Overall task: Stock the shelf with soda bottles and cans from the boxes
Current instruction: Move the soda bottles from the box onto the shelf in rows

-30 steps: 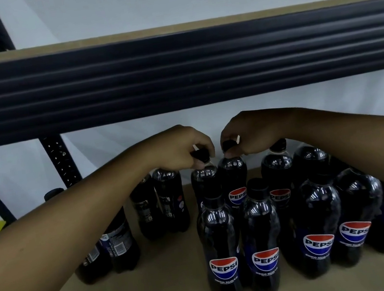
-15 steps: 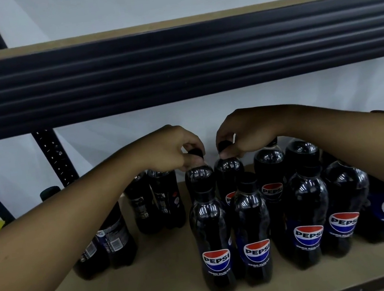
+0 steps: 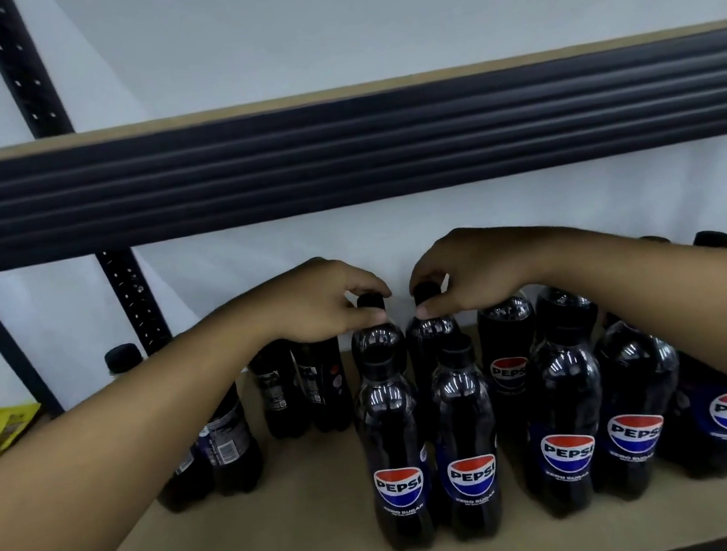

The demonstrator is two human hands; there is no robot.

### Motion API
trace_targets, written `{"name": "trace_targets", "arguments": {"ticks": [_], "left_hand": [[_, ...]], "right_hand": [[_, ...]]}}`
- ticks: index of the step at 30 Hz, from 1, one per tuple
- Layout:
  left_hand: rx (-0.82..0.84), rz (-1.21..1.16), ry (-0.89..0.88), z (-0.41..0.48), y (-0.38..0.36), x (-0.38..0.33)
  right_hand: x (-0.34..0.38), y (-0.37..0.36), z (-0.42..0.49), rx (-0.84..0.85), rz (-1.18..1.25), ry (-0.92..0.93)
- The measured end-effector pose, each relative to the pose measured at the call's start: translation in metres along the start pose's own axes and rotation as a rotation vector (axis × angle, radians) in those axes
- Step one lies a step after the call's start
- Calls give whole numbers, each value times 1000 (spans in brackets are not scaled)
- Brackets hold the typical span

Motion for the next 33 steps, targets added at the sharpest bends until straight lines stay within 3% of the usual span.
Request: {"name": "trace_targets", "arguments": {"ticks": [7,19,25,33], "left_hand": [[-107,-2,130,-46,19,-9],[-174,281,396,-191,51,16],[-210,260,493,-225,52,59],[-247,170,571,-200,40,125]], "right_hand": [[24,23,-20,-69,94,83],[143,23,-13,-14,99,306],[196,8,20,-25,69,252],[224,-7,77,-97,164,66]]}}
Point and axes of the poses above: each hand's wrist, its own z-axis towards the middle knuckle, its own y-axis out of the back of the hand, x = y × z, the point moved 5 cm from there along z, towards the middle knuckle, and after that the axes turned 1 degree about -y, right-handed, at the moved point
